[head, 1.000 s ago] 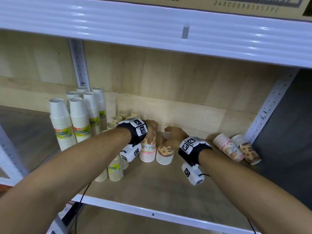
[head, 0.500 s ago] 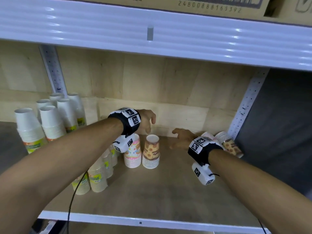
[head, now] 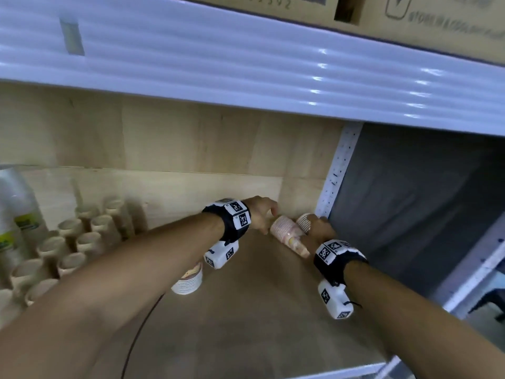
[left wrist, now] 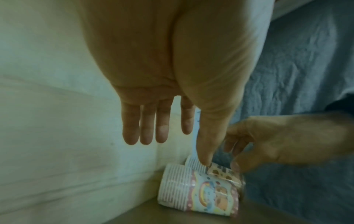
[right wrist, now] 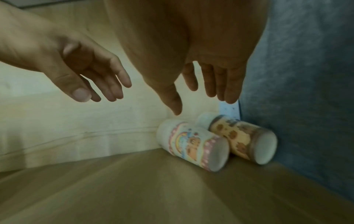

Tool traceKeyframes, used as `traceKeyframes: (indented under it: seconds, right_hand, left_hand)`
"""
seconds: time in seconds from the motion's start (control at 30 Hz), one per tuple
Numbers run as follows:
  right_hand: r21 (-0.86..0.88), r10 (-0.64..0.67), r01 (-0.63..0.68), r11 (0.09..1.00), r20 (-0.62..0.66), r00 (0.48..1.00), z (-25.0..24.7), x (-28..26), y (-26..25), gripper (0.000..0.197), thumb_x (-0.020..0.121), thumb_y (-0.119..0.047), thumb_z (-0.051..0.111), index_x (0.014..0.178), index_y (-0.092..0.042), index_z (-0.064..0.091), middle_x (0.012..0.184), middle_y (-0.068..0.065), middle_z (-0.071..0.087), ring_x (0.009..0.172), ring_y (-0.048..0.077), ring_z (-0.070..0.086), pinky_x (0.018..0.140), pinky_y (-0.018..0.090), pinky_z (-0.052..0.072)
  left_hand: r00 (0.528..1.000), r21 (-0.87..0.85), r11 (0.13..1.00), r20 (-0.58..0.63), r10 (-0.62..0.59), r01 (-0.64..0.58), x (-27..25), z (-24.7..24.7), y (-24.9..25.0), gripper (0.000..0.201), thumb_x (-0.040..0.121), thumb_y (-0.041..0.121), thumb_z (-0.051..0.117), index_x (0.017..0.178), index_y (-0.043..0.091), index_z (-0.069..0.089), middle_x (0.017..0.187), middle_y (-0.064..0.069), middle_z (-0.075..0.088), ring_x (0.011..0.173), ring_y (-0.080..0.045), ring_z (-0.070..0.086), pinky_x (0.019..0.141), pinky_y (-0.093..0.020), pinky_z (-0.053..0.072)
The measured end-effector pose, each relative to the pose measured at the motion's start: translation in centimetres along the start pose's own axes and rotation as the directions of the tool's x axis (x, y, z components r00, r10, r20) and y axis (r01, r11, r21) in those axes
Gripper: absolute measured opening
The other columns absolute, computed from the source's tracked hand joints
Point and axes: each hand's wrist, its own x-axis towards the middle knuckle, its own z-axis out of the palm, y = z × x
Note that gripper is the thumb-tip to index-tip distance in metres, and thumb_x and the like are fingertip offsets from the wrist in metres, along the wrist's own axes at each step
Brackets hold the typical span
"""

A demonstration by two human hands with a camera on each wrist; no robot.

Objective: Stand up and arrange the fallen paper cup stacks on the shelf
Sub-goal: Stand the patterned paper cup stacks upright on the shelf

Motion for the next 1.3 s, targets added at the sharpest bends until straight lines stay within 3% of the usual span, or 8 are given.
traceKeyframes:
  seconds: [0.2, 0.3, 0.47, 0.6, 0.7, 0.8, 1.0, 1.3]
  right_hand:
    - [0.03, 0.084, -0.085, 0.996, 0.051, 0.995, 1.7, 0.9, 4.2, 0.049, 0.093, -0.027, 0.058, 0.137, -0.01, 0.048, 0.14, 0.015, 0.049, 0.129, 0.032, 0.047, 0.107, 0.039, 0.039]
    - [0.006, 0.065, -0.065, 0.998, -0.028, 0.998, 2.3, 1.4, 5.5, 0.06, 0.097, -0.041, 0.025, 0.146, -0.009, 0.039, 0.15, 0.016, 0.038, 0.138, 0.033, 0.035, 0.115, 0.042, 0.026]
    - [-0.036, -0.007, 0.004, 0.999, -0.071, 0.997, 3.8, 3.0, 6.6, 0.06, 0.097, -0.046, 0.024, 0.142, -0.011, 0.044, 0.138, 0.017, 0.049, 0.124, 0.037, 0.047, 0.105, 0.045, 0.037]
    - [0.008, 0.034, -0.034, 0.999, -0.044, 0.998, 5.3, 4.2, 7.3, 0.062, 0.093, -0.052, 0.029, 0.14, -0.014, 0.043, 0.136, 0.011, 0.051, 0.121, 0.031, 0.051, 0.103, 0.039, 0.041]
    - [0.1, 0.084, -0.078, 0.992, -0.056, 0.995, 6.4, 4.5, 8.1, 0.053, 0.093, -0.044, 0.045, 0.138, -0.016, 0.045, 0.136, 0.008, 0.052, 0.121, 0.027, 0.051, 0.103, 0.036, 0.041]
    - [0.234, 0.178, -0.164, 0.958, -0.038, 0.983, 6.6, 3.8, 8.4, 0.052, 0.086, -0.039, 0.058, 0.133, -0.018, 0.046, 0.129, 0.011, 0.056, 0.116, 0.03, 0.056, 0.097, 0.037, 0.045]
    - [0.282, 0.186, -0.168, 0.945, -0.04, 0.982, 6.2, 2.9, 8.4, 0.05, 0.087, -0.031, 0.063, 0.131, -0.013, 0.047, 0.128, 0.017, 0.054, 0.117, 0.034, 0.054, 0.095, 0.036, 0.043]
    - [0.292, 0.184, -0.152, 0.944, -0.086, 0.979, 4.6, 2.2, 7.5, 0.043, 0.08, -0.025, 0.065, 0.119, -0.012, 0.052, 0.119, 0.016, 0.056, 0.11, 0.036, 0.056, 0.087, 0.037, 0.048]
  left_hand:
    - [0.992, 0.005, 0.992, 0.001, 0.125, -0.125, 4.5, 3.9, 3.1, 0.059, 0.073, 0.016, 0.082, 0.127, 0.016, 0.057, 0.12, -0.009, 0.058, 0.106, -0.027, 0.059, 0.083, -0.028, 0.047]
    - [0.988, 0.058, 0.987, -0.004, 0.152, -0.152, 7.0, 5.8, 4.0, 0.064, 0.073, 0.02, 0.082, 0.13, 0.02, 0.054, 0.125, -0.01, 0.054, 0.111, -0.029, 0.056, 0.084, -0.027, 0.042]
    - [0.982, 0.132, 0.974, -0.018, 0.186, -0.182, 9.7, 7.9, 4.6, 0.066, 0.075, 0.027, 0.079, 0.135, 0.022, 0.052, 0.132, -0.009, 0.052, 0.119, -0.029, 0.053, 0.095, -0.03, 0.044]
    - [0.977, 0.254, 0.945, -0.004, 0.214, -0.206, 10.9, 8.8, 4.7, 0.057, 0.075, 0.034, 0.076, 0.128, 0.024, 0.059, 0.126, -0.006, 0.059, 0.116, -0.028, 0.057, 0.097, -0.035, 0.047]
    - [0.968, 0.392, 0.891, -0.008, 0.252, -0.229, 11.1, 9.1, 4.7, 0.046, 0.08, 0.034, 0.069, 0.123, 0.023, 0.061, 0.125, -0.006, 0.056, 0.119, -0.029, 0.054, 0.098, -0.041, 0.045]
    - [0.963, 0.486, 0.84, 0.016, 0.269, -0.242, 11.5, 9.7, 4.5, 0.049, 0.082, 0.037, 0.066, 0.13, 0.032, 0.056, 0.131, -0.005, 0.048, 0.122, -0.03, 0.049, 0.1, -0.041, 0.04]
    - [0.961, 0.598, 0.763, 0.044, 0.272, -0.243, 12.1, 10.4, 4.1, 0.057, 0.083, 0.045, 0.063, 0.137, 0.042, 0.045, 0.138, -0.005, 0.04, 0.126, -0.033, 0.042, 0.102, -0.041, 0.033]
    - [0.971, 0.418, 0.878, 0.047, 0.233, -0.231, 10.5, 8.4, 3.1, 0.072, 0.069, 0.034, 0.08, 0.133, 0.03, 0.047, 0.133, 0.001, 0.047, 0.121, -0.025, 0.048, 0.092, -0.039, 0.042]
